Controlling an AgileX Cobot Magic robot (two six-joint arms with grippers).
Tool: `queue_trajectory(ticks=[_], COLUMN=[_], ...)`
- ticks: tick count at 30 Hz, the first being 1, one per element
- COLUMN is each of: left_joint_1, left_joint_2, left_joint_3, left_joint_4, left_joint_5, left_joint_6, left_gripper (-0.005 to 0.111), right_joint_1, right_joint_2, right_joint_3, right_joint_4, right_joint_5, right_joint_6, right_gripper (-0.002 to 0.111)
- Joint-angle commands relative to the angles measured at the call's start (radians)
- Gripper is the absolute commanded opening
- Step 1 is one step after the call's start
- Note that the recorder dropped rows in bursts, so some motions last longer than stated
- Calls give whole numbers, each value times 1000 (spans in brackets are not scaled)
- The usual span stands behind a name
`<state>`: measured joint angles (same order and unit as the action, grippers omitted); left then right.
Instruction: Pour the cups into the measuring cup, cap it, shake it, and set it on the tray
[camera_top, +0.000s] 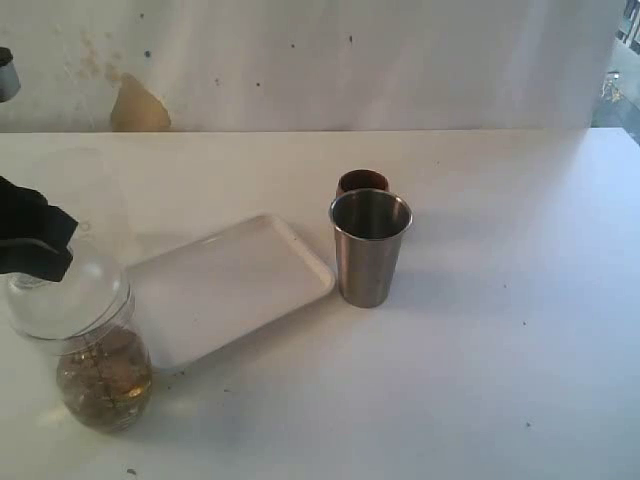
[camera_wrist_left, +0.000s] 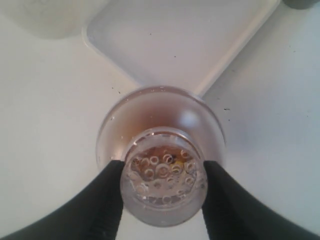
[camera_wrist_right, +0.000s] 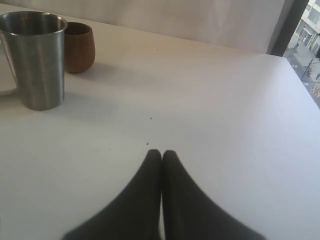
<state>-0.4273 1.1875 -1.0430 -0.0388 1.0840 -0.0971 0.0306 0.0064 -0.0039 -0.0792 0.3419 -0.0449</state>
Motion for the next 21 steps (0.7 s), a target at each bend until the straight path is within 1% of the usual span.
queue_trajectory(ticks=[1,3,5,8,9,14,17,21], left_joint_1=[-3,-3,-3,-3,-3,-3,-3,-3], left_joint_2=[11,11,11,11,11,11,11,11], left_joint_3=[7,7,7,7,7,7,7,7], left_joint_4=[-2,-2,-2,-2,-2,-3,-3,-9], left_joint_5=[17,27,28,26,20,-2,-17,-41], left_joint_6=[26,26,33,42,45,45,45,45], left_gripper=[0,0,4,17,25,53,58,58], right_joint_1=[-2,-2,-2,-2,-2,-2,-2,-2], right_joint_2=[-6,-6,-6,-6,-6,-6,-6,-6], right_joint_3=[4,4,4,4,4,4,4,4], right_joint_4=[1,1,1,1,1,1,1,1], right_joint_5=[-3,-3,-3,-3,-3,-3,-3,-3], right_joint_6=[-5,-5,-5,-5,-5,-3,31,31], right_gripper=[0,0,0,0,0,0,0,0])
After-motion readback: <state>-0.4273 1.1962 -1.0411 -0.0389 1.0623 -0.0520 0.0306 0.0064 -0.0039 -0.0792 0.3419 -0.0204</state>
